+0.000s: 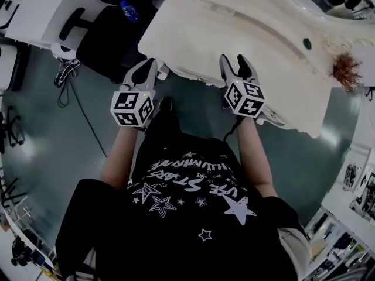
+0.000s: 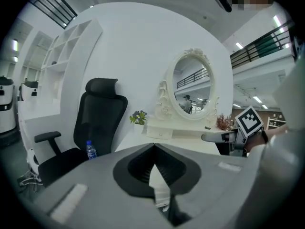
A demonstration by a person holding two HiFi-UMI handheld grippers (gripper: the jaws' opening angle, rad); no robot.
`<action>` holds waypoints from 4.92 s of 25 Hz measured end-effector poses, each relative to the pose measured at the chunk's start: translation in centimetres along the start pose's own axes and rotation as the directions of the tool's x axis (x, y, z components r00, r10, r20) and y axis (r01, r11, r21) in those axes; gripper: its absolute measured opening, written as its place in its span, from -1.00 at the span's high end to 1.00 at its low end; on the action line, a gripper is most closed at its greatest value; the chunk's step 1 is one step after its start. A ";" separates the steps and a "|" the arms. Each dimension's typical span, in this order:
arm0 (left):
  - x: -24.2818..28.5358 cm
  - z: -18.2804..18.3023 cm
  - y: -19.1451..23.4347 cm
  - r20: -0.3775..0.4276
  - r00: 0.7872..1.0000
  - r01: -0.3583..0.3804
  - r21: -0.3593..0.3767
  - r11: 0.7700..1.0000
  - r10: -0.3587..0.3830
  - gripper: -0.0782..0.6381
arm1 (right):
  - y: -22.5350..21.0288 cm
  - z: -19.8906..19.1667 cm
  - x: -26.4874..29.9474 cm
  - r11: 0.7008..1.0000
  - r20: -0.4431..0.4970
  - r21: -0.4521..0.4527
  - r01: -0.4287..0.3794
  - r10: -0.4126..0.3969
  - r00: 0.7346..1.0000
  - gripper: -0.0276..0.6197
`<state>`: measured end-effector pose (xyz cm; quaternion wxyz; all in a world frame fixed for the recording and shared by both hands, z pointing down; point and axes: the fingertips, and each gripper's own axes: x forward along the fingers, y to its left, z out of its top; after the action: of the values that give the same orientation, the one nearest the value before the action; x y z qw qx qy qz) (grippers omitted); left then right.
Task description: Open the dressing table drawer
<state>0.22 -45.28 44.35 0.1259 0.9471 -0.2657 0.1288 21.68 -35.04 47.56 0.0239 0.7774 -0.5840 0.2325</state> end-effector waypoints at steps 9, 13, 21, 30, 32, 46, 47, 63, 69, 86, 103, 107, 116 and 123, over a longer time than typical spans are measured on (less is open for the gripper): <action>7.6 2.7 5.9 -0.052 0.985 0.169 0.040 0.985 -0.167 0.78 | 1.1 1.8 7.6 0.989 -0.007 0.028 0.145 -0.145 0.989 0.11; 10.6 3.1 7.5 -0.076 0.973 0.221 0.058 0.974 -0.216 0.78 | 1.1 2.5 10.7 0.982 -0.011 0.019 0.186 -0.185 0.983 0.11; 15.8 3.4 9.0 -0.117 0.950 0.300 0.098 0.949 -0.288 0.77 | -0.2 2.8 15.6 0.967 -0.027 -0.001 0.254 -0.254 0.967 0.11; 18.6 2.6 10.6 -0.142 0.939 0.326 0.076 0.942 -0.314 0.77 | -1.7 2.8 20.5 0.949 -0.042 -0.075 0.307 -0.310 0.950 0.15; 18.8 2.6 10.8 -0.144 0.939 0.325 0.072 0.943 -0.313 0.77 | -2.0 2.8 21.4 0.945 -0.050 -0.082 0.316 -0.320 0.946 0.16; 20.1 2.3 11.6 -0.150 0.935 0.332 0.051 0.942 -0.322 0.77 | -4.4 1.6 25.5 0.906 -0.169 -0.092 0.414 -0.424 0.890 0.38; 20.1 2.3 11.6 -0.149 0.935 0.332 0.051 0.942 -0.322 0.77 | -4.5 1.5 25.5 0.903 -0.168 -0.090 0.419 -0.428 0.888 0.41; 19.0 2.0 11.4 -0.148 0.935 0.331 0.044 0.943 -0.322 0.77 | -3.9 1.1 24.9 0.896 -0.177 -0.127 0.425 -0.442 0.879 0.53; 18.1 2.0 11.3 -0.147 0.937 0.327 0.048 0.944 -0.317 0.77 | -3.4 0.6 24.1 0.906 -0.191 -0.127 0.405 -0.423 0.886 0.53; 14.7 0.9 10.4 -0.156 0.966 0.216 0.039 0.976 -0.208 0.77 | -2.6 -0.8 22.5 0.938 -0.220 -0.110 0.329 -0.346 0.912 0.54; 12.2 0.0 8.7 -0.170 0.964 0.216 0.058 0.975 -0.203 0.77 | -0.7 -1.9 20.4 0.951 -0.229 -0.104 0.291 -0.308 0.923 0.54; 11.9 -0.3 8.9 -0.174 0.960 0.231 0.051 0.971 -0.220 0.77 | -0.2 -2.2 20.0 0.949 -0.226 -0.103 0.299 -0.315 0.922 0.54; 10.4 -1.0 9.7 -0.177 0.960 0.223 0.026 0.974 -0.215 0.77 | 0.3 -2.7 19.6 0.946 -0.219 -0.101 0.308 -0.323 0.921 0.54; 10.0 -0.9 9.4 -0.170 0.961 0.221 0.012 0.975 -0.216 0.77 | 0.5 -2.6 19.1 0.945 -0.208 -0.108 0.307 -0.324 0.923 0.54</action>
<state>3.28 -57.53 49.87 0.1468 0.9582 -0.1460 0.1975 24.41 -51.51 57.22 0.1548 0.8288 -0.4529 0.2899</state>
